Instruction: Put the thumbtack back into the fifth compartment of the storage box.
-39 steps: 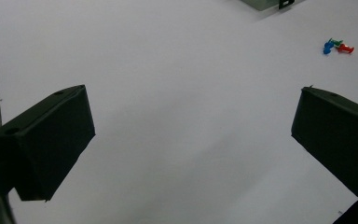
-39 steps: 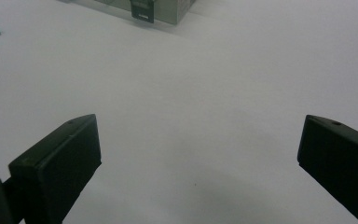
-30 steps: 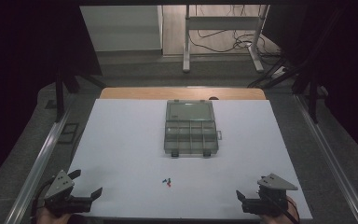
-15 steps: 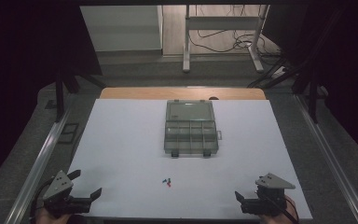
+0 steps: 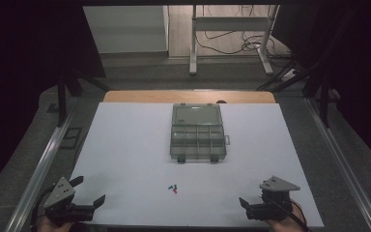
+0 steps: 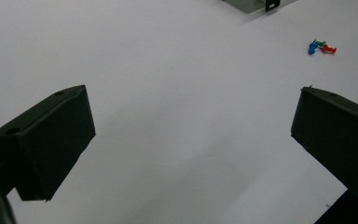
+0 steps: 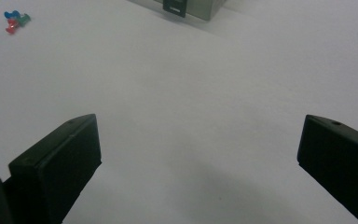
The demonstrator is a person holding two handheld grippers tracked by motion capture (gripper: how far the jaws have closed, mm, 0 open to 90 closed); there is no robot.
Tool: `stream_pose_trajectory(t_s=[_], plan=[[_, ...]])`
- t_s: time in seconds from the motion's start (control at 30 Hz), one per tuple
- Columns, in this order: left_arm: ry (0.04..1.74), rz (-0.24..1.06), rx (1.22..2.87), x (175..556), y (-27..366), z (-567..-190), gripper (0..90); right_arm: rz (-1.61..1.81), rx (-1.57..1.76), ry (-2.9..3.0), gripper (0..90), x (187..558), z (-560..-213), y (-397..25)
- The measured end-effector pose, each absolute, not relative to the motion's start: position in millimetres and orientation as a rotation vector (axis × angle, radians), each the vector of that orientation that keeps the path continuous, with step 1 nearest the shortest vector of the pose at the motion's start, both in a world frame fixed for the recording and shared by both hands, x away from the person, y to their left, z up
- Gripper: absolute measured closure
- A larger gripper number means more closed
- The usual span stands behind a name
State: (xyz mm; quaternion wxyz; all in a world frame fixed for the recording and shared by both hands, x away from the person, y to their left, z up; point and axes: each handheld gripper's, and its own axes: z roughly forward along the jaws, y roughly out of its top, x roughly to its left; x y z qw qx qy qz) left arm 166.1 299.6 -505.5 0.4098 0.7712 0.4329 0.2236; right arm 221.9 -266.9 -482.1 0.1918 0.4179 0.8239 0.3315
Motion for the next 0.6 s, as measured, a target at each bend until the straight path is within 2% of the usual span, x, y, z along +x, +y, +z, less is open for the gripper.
stream_pose_trajectory(t_s=[0.6], plan=[[1.066, 0.573, 1.96, 165, 297, -506, 0.0, 0.892, 1.147, 2.4, 0.0, 234, -478, -244]])
